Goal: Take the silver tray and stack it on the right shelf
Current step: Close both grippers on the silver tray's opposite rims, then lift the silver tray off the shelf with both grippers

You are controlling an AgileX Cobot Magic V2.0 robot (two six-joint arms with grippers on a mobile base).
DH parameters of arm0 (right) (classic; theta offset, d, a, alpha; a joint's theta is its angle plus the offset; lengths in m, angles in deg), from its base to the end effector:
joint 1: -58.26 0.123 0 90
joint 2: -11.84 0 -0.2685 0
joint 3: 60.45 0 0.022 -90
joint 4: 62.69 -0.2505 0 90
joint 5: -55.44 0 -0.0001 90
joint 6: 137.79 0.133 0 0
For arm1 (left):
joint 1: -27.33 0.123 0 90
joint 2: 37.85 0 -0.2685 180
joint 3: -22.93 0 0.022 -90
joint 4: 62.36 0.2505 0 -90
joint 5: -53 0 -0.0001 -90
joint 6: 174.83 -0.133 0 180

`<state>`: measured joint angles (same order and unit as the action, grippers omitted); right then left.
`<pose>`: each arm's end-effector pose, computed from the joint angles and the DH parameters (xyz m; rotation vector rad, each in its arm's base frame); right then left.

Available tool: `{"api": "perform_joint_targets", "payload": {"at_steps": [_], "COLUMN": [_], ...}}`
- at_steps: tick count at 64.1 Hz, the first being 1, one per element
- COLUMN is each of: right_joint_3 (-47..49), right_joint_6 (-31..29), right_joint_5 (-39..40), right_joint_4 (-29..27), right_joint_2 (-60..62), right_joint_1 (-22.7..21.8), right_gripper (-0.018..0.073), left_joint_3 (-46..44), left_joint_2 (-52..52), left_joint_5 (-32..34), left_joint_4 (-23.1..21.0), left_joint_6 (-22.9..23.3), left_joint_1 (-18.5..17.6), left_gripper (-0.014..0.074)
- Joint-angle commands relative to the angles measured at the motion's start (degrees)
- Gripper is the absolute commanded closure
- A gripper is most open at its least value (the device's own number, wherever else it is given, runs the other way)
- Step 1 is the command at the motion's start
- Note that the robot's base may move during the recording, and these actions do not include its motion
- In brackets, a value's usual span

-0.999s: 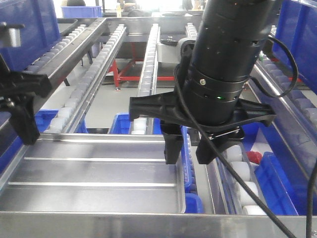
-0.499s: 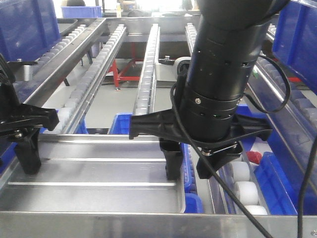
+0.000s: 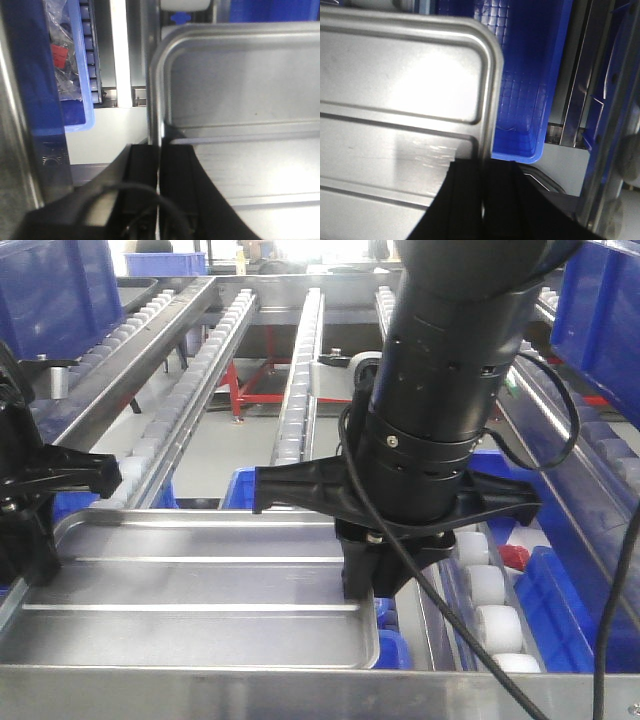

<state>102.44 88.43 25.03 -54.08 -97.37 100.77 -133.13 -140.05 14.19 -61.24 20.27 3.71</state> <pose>0.2693 0.2332 0.1243 -0.0681 2.7652 0.2960 0.2814 -0.1213 0.1270 0.2341 2.8777 -0.1070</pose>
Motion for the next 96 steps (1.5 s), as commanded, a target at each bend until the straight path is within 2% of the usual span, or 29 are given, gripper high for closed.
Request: {"api": "perform_joint_targets", "payload": {"at_steps": [1,17,36,63,73,96], "right_joint_3": [1.6,1.8,6.3,6.4,6.4,5.4], "right_joint_6": [-0.6,-0.6,-0.6,-3.2,-3.5,-3.6], "right_joint_5": [0.4,-1.5,-12.1,-21.5,-22.4,-21.6], "right_joint_4": [1.1,1.3,6.5,6.6,6.6,6.7], "right_joint_2": [2.3,5.3,13.6,28.1,29.0,29.0], "right_joint_1": [-0.2,-0.4,-0.7,1.0,1.0,1.0], "right_gripper": [0.0503,0.0503,0.0503,0.0503,0.0503,0.0503], "left_joint_3": [-0.6,-4.9,-11.4,-11.5,-11.5,-11.5], "left_joint_2": [0.8,2.2,10.2,25.3,28.1,25.5], "left_joint_5": [1.8,-4.0,-8.5,-15.3,-15.1,-17.6], "left_joint_4": [1.1,1.0,1.2,1.6,6.5,7.1], "left_joint_6": [0.1,0.3,5.5,9.4,13.9,13.8], "left_joint_1": [-0.1,-0.6,-5.5,-11.6,-11.8,-11.8], "left_gripper": [0.069,0.069,0.069,0.0691,0.069,0.0691]}}
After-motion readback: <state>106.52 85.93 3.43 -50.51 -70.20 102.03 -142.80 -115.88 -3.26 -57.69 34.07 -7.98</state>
